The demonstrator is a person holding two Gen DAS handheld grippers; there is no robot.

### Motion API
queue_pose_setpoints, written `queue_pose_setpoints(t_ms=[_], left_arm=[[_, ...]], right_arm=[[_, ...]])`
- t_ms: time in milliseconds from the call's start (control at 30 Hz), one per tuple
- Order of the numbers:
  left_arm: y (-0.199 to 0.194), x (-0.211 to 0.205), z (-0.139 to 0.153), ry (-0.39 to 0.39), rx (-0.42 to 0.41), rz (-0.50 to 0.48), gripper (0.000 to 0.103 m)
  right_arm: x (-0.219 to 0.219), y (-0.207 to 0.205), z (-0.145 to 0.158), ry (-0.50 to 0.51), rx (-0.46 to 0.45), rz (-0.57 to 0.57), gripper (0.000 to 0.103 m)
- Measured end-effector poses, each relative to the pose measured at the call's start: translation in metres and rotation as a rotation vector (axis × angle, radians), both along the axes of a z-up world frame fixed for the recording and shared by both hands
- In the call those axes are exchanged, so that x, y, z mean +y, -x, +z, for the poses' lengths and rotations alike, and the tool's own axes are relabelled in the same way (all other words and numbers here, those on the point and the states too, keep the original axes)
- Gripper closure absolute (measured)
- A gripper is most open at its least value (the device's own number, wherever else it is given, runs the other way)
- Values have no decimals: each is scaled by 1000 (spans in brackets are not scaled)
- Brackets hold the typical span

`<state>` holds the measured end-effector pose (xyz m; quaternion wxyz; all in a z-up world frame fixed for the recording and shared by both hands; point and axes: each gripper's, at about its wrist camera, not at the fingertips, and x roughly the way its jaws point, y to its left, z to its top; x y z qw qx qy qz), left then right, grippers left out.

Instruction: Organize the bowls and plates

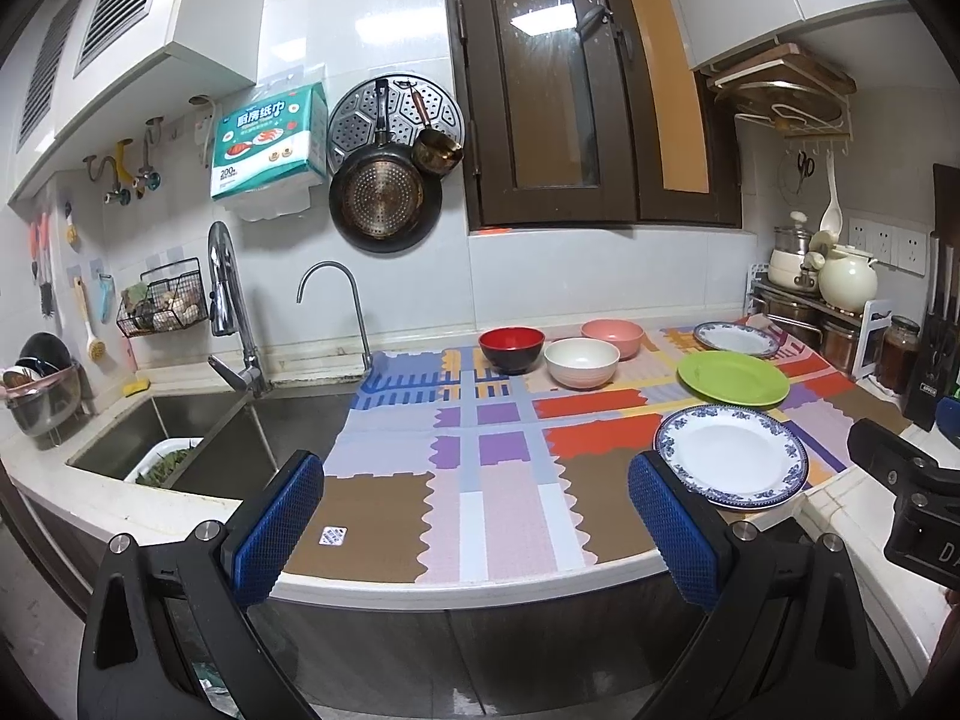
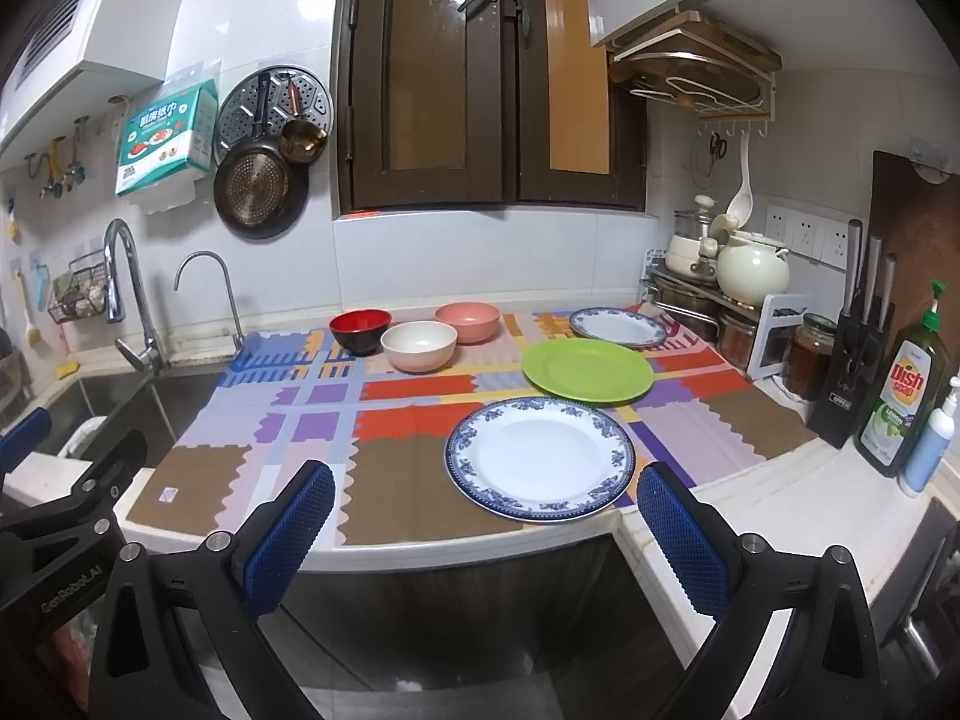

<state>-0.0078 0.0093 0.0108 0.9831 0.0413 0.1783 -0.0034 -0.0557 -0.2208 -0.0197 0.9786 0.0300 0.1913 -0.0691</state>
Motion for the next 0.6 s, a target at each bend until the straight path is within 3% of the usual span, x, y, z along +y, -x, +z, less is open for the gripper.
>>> queue_pose_setpoints(t_ms=[600], left_arm=[[1, -1, 0, -5, -7, 1, 0]], right_arm=[[1, 1, -1, -1, -3, 0, 1]])
